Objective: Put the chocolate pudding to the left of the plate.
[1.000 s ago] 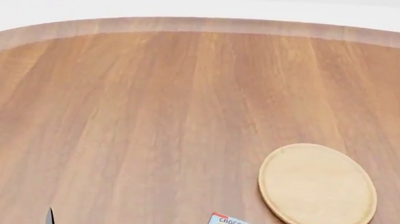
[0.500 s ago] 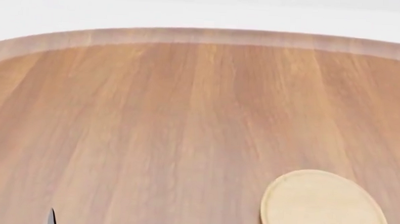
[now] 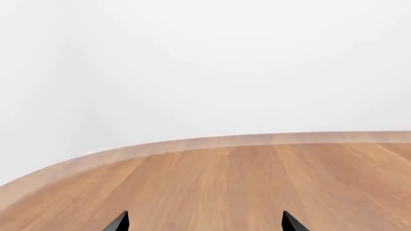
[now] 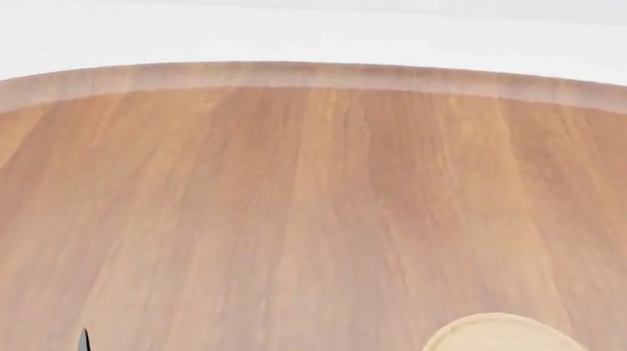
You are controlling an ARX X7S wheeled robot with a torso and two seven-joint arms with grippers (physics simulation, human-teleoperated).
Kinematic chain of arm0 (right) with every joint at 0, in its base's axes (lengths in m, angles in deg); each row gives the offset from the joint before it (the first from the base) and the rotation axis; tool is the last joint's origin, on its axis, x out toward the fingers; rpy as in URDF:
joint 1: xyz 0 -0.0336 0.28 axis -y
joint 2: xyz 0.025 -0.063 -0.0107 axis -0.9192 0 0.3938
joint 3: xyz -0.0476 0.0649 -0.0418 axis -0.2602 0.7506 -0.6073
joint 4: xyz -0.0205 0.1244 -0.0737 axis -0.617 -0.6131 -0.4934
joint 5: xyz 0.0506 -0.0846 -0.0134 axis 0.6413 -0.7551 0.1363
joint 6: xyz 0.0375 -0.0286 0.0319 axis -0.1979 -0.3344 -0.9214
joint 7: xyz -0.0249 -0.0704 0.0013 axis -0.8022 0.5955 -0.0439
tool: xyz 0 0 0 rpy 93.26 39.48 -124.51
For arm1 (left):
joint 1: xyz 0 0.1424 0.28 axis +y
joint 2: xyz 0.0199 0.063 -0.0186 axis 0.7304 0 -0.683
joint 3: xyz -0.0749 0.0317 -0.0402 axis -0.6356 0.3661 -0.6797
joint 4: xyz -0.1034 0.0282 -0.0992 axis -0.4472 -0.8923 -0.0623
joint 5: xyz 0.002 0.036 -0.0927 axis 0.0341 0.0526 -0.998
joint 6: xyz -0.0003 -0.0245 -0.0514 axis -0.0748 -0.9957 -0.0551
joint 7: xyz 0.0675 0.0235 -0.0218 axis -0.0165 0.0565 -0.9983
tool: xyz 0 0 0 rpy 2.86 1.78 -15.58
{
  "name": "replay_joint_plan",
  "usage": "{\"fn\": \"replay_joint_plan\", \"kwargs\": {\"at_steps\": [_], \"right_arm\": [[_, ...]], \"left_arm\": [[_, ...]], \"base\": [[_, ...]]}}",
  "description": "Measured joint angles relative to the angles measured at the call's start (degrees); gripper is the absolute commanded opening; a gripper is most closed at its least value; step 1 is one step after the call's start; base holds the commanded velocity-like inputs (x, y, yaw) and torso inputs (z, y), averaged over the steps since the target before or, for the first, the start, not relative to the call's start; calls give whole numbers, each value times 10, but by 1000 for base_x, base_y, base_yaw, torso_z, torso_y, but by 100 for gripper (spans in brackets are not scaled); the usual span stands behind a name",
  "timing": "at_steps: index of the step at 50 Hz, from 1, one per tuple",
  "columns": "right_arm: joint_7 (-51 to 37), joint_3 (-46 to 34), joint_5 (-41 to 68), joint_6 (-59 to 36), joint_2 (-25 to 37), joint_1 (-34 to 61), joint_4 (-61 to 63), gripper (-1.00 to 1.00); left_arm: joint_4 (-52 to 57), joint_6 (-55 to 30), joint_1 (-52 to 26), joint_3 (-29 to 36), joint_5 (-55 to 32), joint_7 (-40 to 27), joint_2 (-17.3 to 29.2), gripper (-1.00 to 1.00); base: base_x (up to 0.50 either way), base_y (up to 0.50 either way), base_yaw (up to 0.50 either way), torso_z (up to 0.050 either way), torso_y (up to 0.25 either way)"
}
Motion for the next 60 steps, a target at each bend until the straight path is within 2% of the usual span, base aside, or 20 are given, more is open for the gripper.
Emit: {"fn": "replay_joint_plan", "kwargs": {"at_steps": [18,26,34,43,52,60], "right_arm": [[-13,-4,-13,11,8,3,7,100],[-11,35,-3,-69,45,38,106,100],[43,100,67,-232,142,140,220,100],[186,145,165,-349,292,224,268,100],[357,180,180,-308,426,199,273,100],[456,158,155,-268,489,179,255,100]], "left_arm": [[2,-2,-2,6,-6,-8,7,100],[-3,-2,-6,8,-8,-11,8,100],[-12,-3,-13,10,-10,-13,9,100],[-19,-7,-19,16,-9,-15,9,100],[-20,-10,-21,18,-11,-17,10,100],[-20,-11,-22,21,-12,-18,12,100]], "base": [[97,0,0,0,1],[0,0,0,0,0],[0,0,0,0,0],[0,0,0,0,0],[0,0,0,0,0],[0,0,0,0,0]]}}
